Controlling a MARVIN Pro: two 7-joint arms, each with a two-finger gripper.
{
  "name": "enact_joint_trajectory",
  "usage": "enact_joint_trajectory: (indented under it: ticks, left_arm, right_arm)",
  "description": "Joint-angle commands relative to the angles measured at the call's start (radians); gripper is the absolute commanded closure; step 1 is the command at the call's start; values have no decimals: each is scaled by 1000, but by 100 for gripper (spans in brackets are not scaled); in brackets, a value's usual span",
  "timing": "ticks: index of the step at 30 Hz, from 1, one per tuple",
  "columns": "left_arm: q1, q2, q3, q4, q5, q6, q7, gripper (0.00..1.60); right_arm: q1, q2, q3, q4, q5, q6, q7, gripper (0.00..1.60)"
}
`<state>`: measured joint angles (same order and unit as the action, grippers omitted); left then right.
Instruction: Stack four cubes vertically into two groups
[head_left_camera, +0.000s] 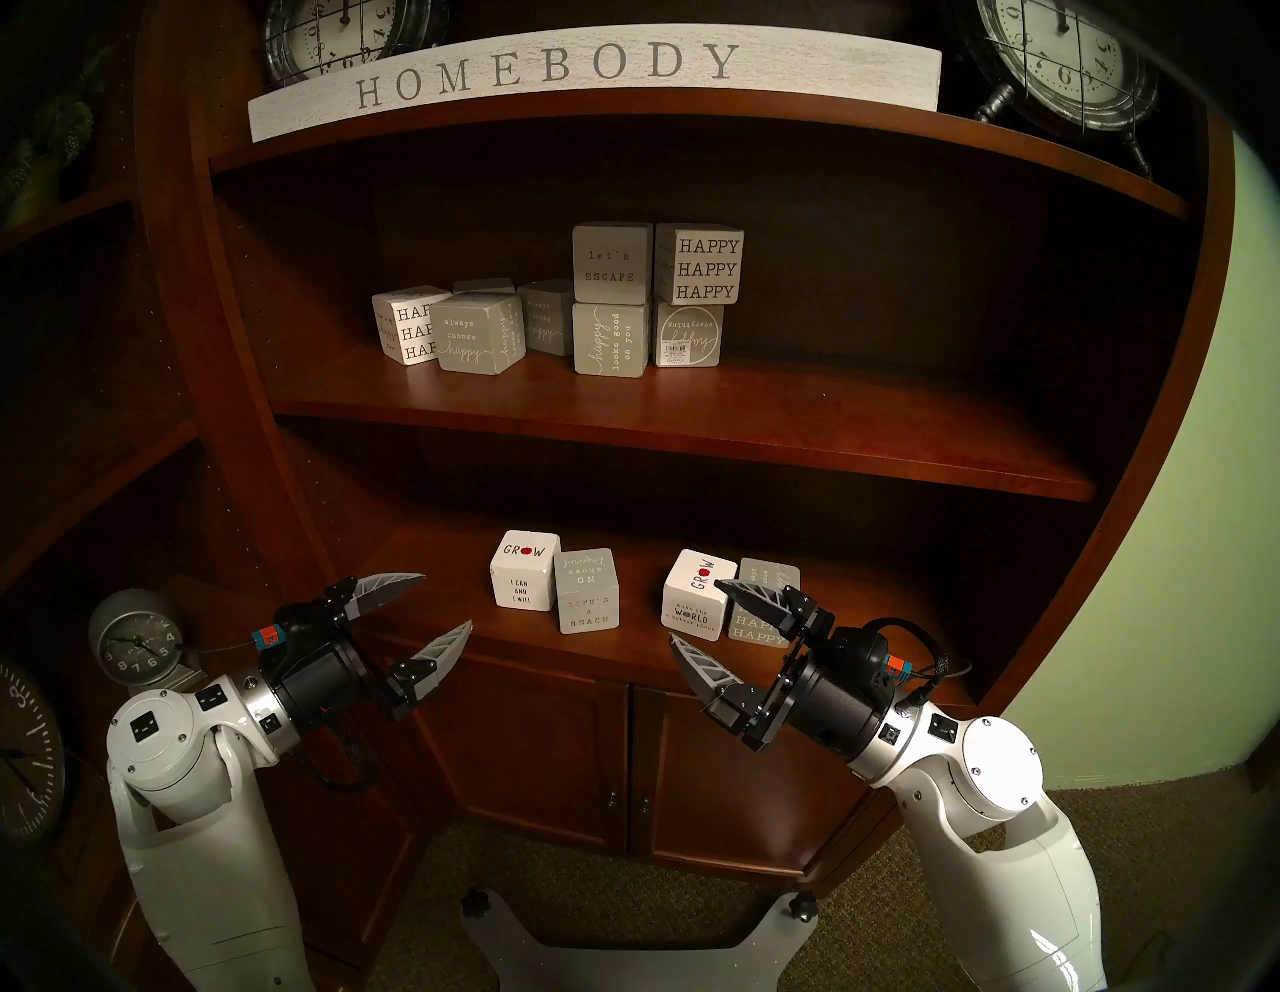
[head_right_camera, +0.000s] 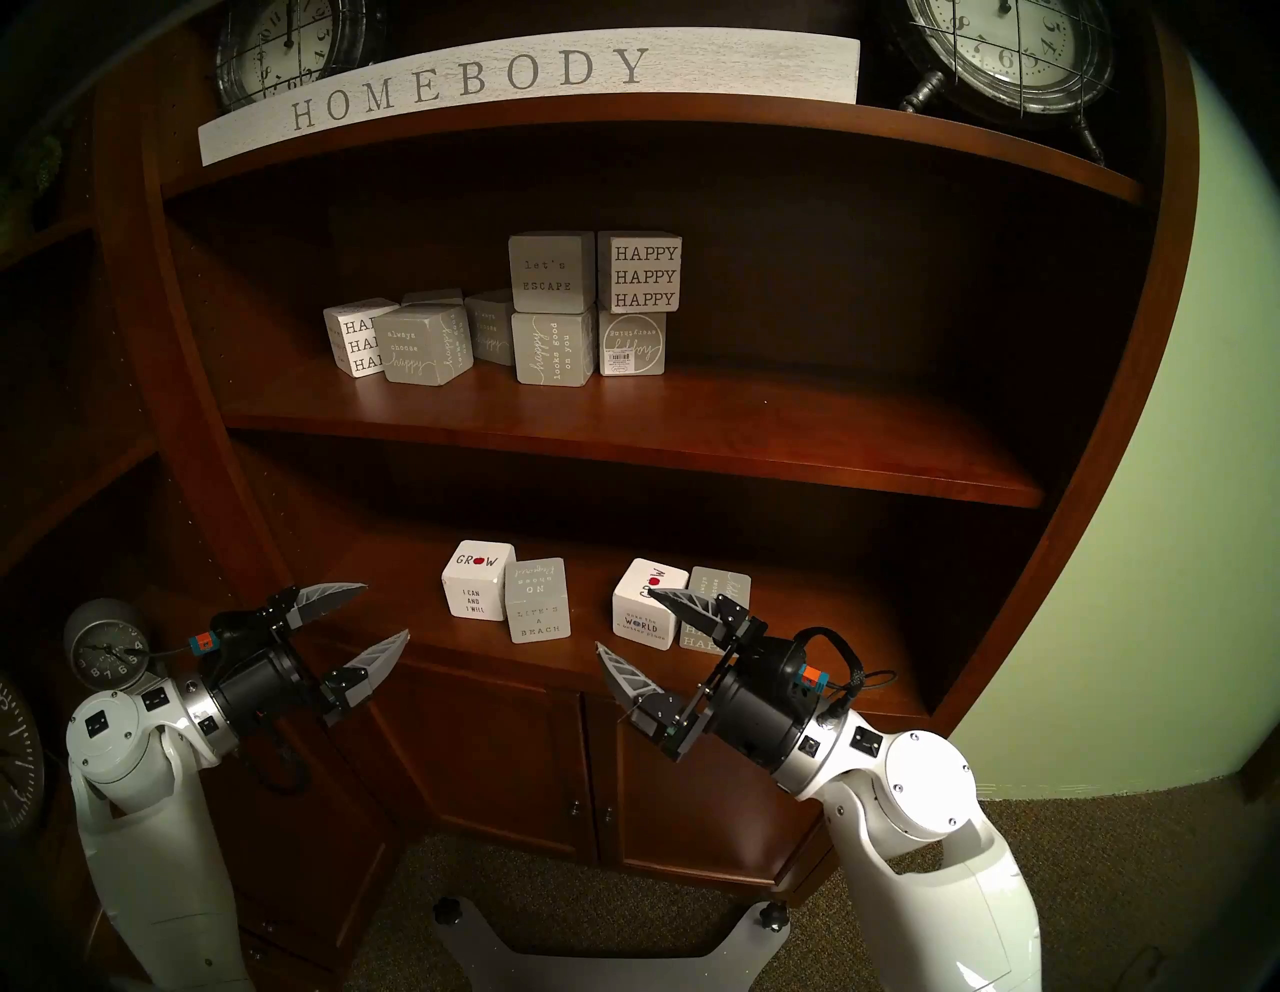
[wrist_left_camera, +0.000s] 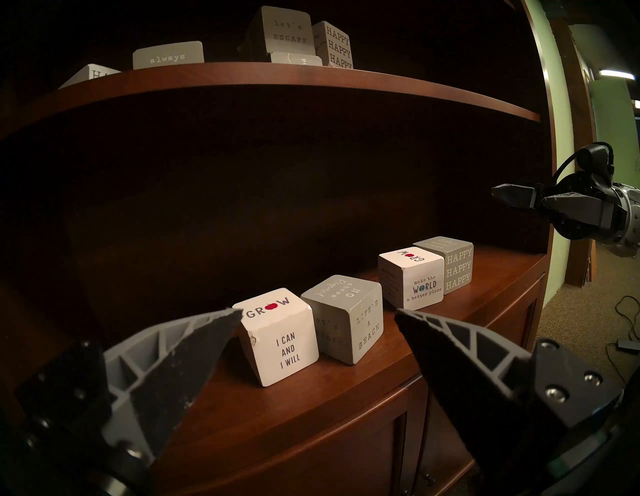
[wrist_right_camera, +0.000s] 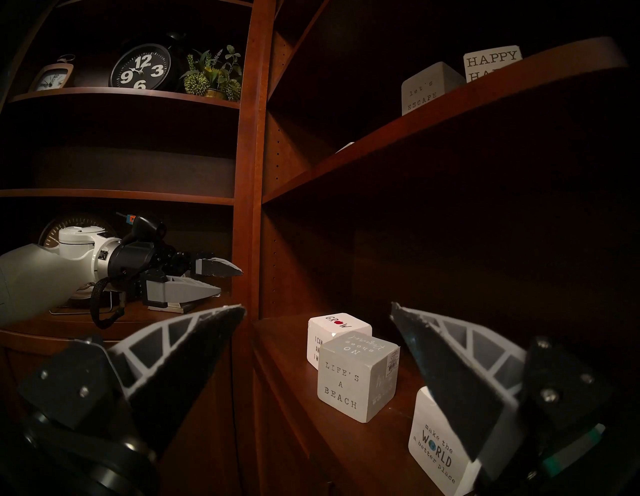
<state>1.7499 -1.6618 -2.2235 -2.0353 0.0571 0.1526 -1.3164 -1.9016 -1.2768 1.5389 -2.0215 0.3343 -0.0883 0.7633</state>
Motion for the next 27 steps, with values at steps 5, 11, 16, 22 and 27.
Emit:
enact_joint_trajectory:
  ticks: [5,11,16,22,27]
  left_arm:
    - [0,3,2,-9,-2,0,0,0]
    - [0,3,2,-9,-2,0,0,0]
    - [0,3,2,-9,-2,0,0,0]
    - [0,3,2,-9,-2,0,1,0]
    - [1,2,2,-10,-2,0,1,0]
  right_arm:
    - [-42,-151,5,-58,-132,40,-201,0]
    - [-29,-222,-14,-28,-186,37,-320,0]
    - [-19,-268,-8,-5,-223,22,-402,0]
    - [-19,-280,-29,-14,-266,23,-524,0]
    - [-27,-278,-56,-15,-290,54,-621,0]
